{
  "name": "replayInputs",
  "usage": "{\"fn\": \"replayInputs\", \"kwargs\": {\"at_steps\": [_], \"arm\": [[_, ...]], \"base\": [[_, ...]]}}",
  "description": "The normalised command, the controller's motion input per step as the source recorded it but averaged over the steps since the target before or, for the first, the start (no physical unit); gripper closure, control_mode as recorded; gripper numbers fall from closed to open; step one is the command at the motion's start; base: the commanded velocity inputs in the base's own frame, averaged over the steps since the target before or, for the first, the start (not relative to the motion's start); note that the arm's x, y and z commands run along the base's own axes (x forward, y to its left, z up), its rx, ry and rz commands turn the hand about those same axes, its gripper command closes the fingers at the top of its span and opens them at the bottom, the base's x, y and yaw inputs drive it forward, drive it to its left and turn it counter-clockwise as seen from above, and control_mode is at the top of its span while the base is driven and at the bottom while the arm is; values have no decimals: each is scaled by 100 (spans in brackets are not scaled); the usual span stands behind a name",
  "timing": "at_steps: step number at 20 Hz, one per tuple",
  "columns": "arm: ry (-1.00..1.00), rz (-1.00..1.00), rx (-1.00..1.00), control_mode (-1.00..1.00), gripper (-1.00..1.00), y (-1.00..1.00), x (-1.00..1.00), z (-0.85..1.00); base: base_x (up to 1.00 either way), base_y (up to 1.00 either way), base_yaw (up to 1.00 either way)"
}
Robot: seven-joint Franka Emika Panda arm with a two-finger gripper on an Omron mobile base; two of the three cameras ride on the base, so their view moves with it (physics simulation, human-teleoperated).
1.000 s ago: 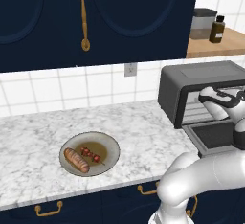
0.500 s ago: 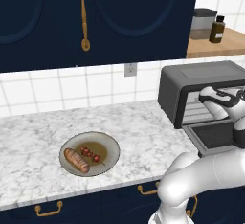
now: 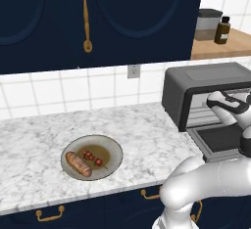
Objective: Pick up the kebab skewer and baguette bread, and place them inside the toaster oven. Close the toaster oven door and start by setting the timer.
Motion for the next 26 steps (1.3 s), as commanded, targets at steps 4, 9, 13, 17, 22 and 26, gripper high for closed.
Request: {"fn": "replayInputs", "kwargs": {"at_steps": [4,9,13,17,22,26], "arm": [[6,0,0,-100,-100,-15,-71,-100],[5,0,0,-100,-100,-17,-72,-100],[0,0,0,-100,-100,-30,-71,-94],[2,0,0,-100,-100,-23,-66,-78],[6,0,0,-100,-100,-21,-58,-70],[7,0,0,-100,-100,-18,-50,-64]], "base": [[0,0,0],[0,0,0],[0,0,0],[0,0,0],[0,0,0],[0,0,0]]}}
